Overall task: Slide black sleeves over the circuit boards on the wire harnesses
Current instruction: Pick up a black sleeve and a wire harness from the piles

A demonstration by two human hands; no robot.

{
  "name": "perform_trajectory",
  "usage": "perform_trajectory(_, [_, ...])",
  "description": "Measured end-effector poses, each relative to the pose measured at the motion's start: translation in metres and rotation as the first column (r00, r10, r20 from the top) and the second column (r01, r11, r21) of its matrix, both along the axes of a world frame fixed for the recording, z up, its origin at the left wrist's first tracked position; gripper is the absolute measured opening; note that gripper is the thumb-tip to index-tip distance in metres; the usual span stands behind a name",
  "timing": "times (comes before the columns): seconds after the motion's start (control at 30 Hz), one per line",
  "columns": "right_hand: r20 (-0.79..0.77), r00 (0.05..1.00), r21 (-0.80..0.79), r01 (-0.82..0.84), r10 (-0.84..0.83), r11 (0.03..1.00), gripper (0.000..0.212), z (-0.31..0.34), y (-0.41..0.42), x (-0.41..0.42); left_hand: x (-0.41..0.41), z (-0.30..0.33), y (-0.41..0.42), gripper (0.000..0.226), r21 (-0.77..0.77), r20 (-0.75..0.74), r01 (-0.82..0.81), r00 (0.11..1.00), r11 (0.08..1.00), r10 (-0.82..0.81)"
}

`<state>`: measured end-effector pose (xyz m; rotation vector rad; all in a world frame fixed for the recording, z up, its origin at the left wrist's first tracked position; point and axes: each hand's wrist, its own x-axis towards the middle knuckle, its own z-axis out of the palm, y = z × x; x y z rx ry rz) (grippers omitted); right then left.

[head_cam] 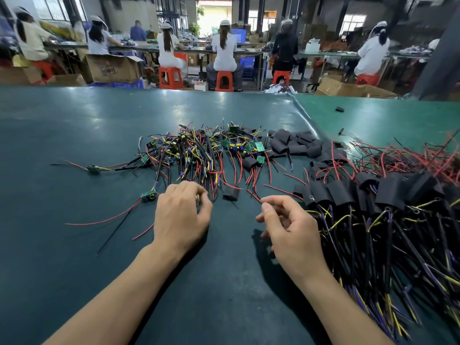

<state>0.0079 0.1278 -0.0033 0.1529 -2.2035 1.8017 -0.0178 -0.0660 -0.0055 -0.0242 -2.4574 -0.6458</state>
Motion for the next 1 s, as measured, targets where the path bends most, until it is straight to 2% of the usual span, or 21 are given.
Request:
perform_trajectory(0.1, [-0.007, 1.000, 0.015, 0.009, -0.009, 1.000, 0.010, 0.000, 0.001, 0.000, 0.004, 0.006, 0.003, 0.014, 0.121, -0.173, 0.027, 0.985, 0.992, -0.006])
perform_trajectory(0.23, [-0.005, 1.000, 0.022, 0.014, -0.013, 1.000, 0.011, -0.001, 0.001, -0.002, 0.006, 0.006, 0.006, 0.014, 0.174, -0.287, 0.101, 0.957, 0.980, -0.048])
perform_trajectory(0.3, [-0.009, 1.000, 0.029, 0.016, -0.015, 0.999, 0.010, -0.002, 0.001, -0.002, 0.007, 0.007, 0.006, 0.018, 0.220, -0.358, 0.175, 0.929, 0.960, -0.088])
perform_trajectory(0.4, [-0.013, 1.000, 0.030, 0.016, -0.016, 0.999, 0.011, -0.003, 0.001, -0.003, 0.012, 0.009, 0.005, 0.010, 0.266, -0.432, 0.357, 0.875, 0.896, -0.220])
perform_trajectory(0.57, [-0.006, 1.000, 0.075, -0.010, 0.011, 0.997, 0.016, -0.006, 0.002, -0.006, 0.024, 0.011, 0.013, 0.013, 0.274, -0.498, 0.614, 0.749, 0.740, -0.437])
perform_trajectory(0.63, [-0.003, 0.998, 0.228, -0.059, 0.061, 0.972, 0.037, -0.006, 0.003, -0.007, 0.033, 0.012, 0.020, 0.011, 0.258, -0.510, 0.742, 0.648, 0.619, -0.565])
perform_trajectory(0.7, [-0.021, 0.993, 0.413, -0.097, 0.116, 0.905, 0.059, -0.007, 0.003, -0.009, 0.041, 0.012, 0.029, 0.010, 0.240, -0.478, 0.840, 0.539, 0.487, -0.694])
perform_trajectory(0.73, [-0.019, 0.990, 0.443, -0.117, 0.140, 0.889, 0.064, -0.006, 0.003, -0.009, 0.044, 0.013, 0.032, 0.011, 0.241, -0.455, 0.868, 0.496, 0.433, -0.740])
perform_trajectory(0.77, [-0.018, 0.987, 0.434, -0.137, 0.161, 0.890, 0.063, -0.005, 0.004, -0.010, 0.046, 0.013, 0.035, 0.013, 0.247, -0.437, 0.885, 0.465, 0.394, -0.770])
perform_trajectory(0.83, [-0.071, 0.982, 0.435, -0.125, 0.173, 0.891, 0.045, -0.004, 0.005, -0.009, 0.046, 0.015, 0.037, 0.016, 0.263, -0.413, 0.893, 0.445, 0.364, -0.794])
perform_trajectory(0.87, [-0.102, 0.982, 0.417, -0.103, 0.159, 0.903, 0.032, -0.004, 0.005, -0.008, 0.045, 0.014, 0.036, 0.019, 0.268, -0.399, 0.887, 0.457, 0.376, -0.795])
perform_trajectory(0.9, [-0.097, 0.986, 0.332, -0.094, 0.133, 0.939, 0.022, -0.004, 0.004, -0.008, 0.044, 0.014, 0.034, 0.023, 0.264, -0.376, 0.872, 0.487, 0.412, -0.789])
perform_trajectory(0.97, [-0.020, 0.998, 0.025, -0.063, 0.064, 0.998, 0.016, -0.001, 0.001, -0.009, 0.039, 0.012, 0.031, 0.032, 0.234, -0.334, 0.813, 0.582, 0.533, -0.741])
perform_trajectory(1.0, [0.012, 0.999, -0.124, -0.028, 0.029, 0.992, 0.015, 0.002, 0.001, -0.009, 0.036, 0.011, 0.030, 0.031, 0.229, -0.327, 0.769, 0.638, 0.596, -0.697])
